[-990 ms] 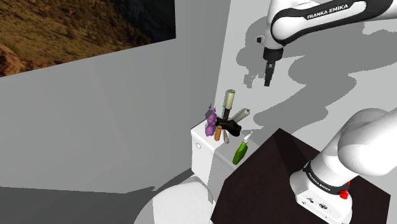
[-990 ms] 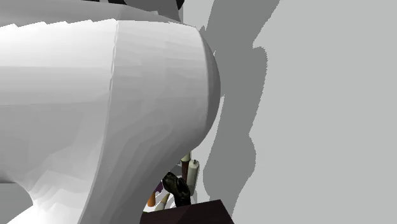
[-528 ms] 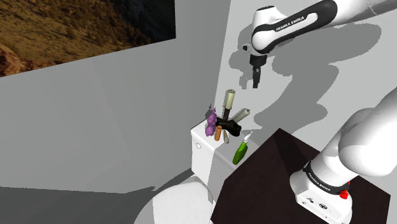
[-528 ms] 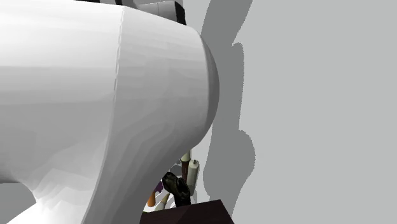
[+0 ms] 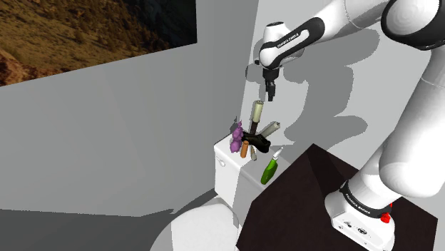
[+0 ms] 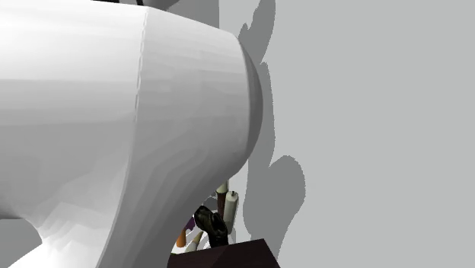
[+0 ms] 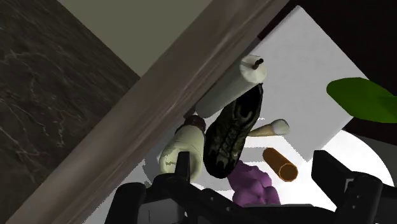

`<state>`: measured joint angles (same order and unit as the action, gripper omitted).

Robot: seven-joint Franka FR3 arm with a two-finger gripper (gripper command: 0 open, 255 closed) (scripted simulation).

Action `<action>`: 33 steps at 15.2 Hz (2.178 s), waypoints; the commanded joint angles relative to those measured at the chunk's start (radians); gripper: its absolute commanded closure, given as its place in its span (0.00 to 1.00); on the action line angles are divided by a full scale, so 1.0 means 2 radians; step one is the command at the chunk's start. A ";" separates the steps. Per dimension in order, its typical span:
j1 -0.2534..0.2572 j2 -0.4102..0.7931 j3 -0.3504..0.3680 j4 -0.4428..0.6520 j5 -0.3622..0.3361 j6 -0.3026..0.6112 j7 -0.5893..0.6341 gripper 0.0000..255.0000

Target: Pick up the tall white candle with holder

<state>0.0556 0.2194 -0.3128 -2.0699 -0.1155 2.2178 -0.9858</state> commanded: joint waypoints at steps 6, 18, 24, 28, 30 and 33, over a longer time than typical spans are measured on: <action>-0.028 0.137 0.024 0.112 0.030 0.029 -0.083 0.00; -0.035 0.169 0.029 0.102 0.034 0.070 -0.082 1.00; -0.035 0.170 0.029 0.099 0.034 0.075 -0.082 1.00; -0.032 0.157 0.028 0.109 0.032 0.051 -0.081 1.00; -0.031 0.148 0.027 0.110 0.030 0.041 -0.081 1.00; -0.030 0.135 0.025 0.112 0.028 0.026 -0.082 1.00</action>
<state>-0.0034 0.4985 -0.2593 -1.8522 -0.0580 2.2838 -1.1492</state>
